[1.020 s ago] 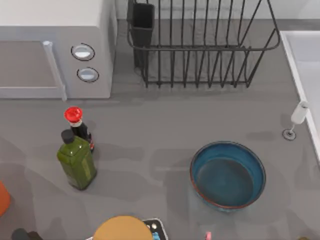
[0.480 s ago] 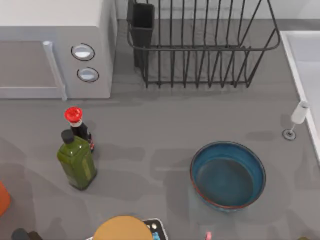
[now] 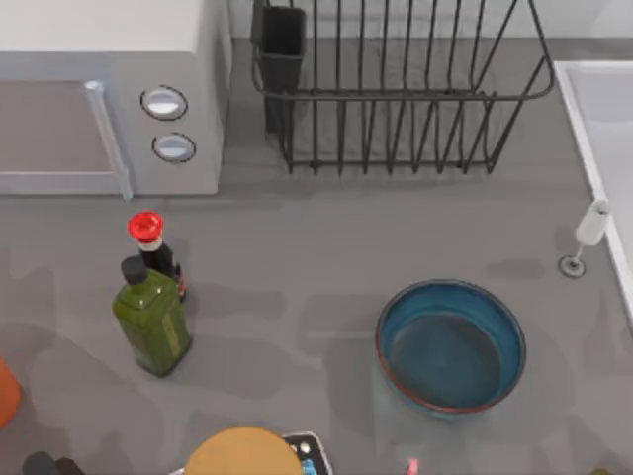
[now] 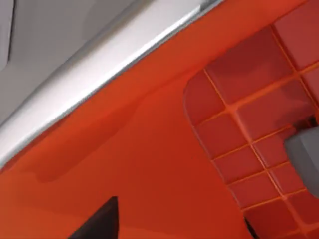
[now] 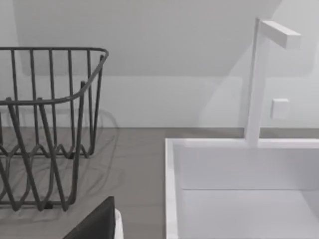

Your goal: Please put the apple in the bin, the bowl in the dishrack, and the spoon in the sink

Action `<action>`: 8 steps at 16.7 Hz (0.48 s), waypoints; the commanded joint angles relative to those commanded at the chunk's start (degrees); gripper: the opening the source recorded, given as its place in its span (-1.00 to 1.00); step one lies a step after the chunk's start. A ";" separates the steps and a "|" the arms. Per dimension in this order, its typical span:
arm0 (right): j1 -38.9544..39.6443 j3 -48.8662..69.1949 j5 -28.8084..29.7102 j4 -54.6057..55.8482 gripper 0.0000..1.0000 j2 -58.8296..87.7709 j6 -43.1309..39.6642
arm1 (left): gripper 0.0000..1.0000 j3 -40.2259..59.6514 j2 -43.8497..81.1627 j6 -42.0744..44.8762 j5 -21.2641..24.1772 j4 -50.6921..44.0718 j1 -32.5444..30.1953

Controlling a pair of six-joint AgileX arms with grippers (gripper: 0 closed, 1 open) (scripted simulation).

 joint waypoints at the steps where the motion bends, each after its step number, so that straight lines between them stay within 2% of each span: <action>1: 0.00 0.00 0.00 0.00 1.00 0.00 0.00 | 1.00 -2.64 -3.47 -5.83 -0.13 2.58 -1.12; 8: 0.00 0.00 0.00 0.00 1.00 0.00 0.00 | 1.00 -24.49 -30.90 -53.07 -1.36 22.55 -10.12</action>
